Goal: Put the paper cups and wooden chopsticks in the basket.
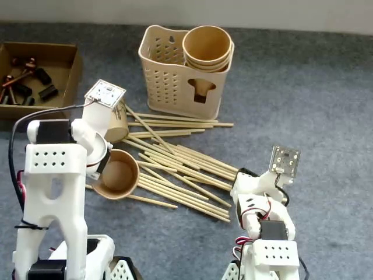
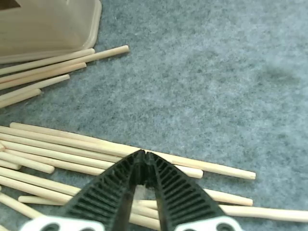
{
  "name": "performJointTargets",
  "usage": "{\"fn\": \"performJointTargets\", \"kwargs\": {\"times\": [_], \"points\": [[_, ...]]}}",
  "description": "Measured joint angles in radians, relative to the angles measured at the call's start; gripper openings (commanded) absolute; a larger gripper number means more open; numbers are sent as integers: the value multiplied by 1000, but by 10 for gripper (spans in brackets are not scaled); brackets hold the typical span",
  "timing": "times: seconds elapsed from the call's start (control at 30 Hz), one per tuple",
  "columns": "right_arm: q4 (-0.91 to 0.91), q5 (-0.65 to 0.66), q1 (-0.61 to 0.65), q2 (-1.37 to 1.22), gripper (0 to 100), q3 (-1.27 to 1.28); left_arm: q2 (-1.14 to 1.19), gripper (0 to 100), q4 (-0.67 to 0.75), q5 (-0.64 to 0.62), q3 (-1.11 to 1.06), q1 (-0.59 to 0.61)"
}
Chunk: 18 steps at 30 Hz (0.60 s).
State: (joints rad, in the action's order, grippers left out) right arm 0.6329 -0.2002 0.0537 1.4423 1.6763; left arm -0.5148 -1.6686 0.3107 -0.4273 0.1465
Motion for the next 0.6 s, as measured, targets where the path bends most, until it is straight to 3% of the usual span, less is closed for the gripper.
{"fn": "performJointTargets", "kwargs": {"times": [0.6], "points": [[0,0,0,0,5,0,0,6,-69,-78,196,0]]}}
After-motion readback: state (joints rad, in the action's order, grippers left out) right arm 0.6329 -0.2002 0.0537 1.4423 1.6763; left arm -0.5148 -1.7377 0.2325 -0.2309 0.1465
